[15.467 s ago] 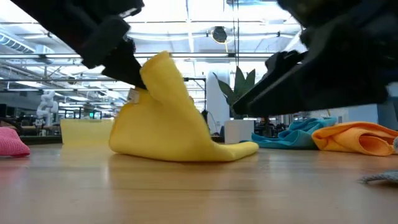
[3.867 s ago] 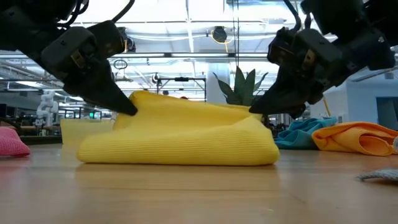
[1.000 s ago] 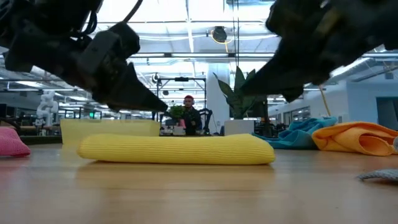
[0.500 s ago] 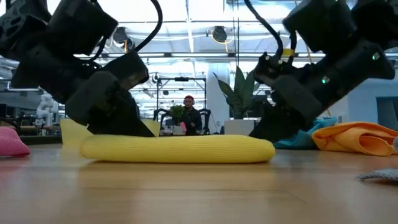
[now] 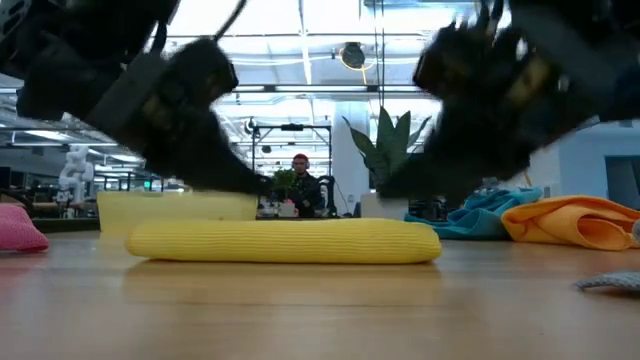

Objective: Fold microfiber towels
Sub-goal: Fold the yellow microfiber cloth

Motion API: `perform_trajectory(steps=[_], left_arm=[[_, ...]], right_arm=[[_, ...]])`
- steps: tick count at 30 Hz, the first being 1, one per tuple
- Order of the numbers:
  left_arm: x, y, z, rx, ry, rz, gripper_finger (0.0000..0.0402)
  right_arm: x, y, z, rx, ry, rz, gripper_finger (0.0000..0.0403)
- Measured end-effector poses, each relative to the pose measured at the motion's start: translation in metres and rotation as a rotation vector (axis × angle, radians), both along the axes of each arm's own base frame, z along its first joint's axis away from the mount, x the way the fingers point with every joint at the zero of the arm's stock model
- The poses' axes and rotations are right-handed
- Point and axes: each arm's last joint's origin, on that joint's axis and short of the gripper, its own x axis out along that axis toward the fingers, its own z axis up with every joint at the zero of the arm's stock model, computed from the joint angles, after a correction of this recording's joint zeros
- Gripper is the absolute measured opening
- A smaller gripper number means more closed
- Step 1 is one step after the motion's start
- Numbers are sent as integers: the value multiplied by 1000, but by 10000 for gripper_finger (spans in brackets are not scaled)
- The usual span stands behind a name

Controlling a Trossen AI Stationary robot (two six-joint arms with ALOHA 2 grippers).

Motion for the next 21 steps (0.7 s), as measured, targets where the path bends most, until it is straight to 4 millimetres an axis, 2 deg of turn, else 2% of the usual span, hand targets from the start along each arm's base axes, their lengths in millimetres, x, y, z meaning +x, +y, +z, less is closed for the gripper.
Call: perform_trajectory(steps=[3,6,9,13,15,18,21], left_arm=[[-4,-2,-11,-24,85,-61,16],[-7,-6,-14,-7,125,-89,18],[-9,-7,-13,32,120,-50,10],[-8,-6,-1,50,76,-35,5],[-10,-6,5,48,72,-39,12],[-13,-12,12,51,43,-66,19],[-15,-17,12,59,49,-122,12]], right_arm=[[-1,1,-17,26,70,40,0],[-1,3,-19,31,80,87,0],[-2,2,-8,-3,59,119,0],[-3,4,22,-15,-58,137,0],[-2,4,30,-8,-100,139,0],[-1,3,32,-17,-121,95,0],[0,-6,21,-50,-58,-30,0]])
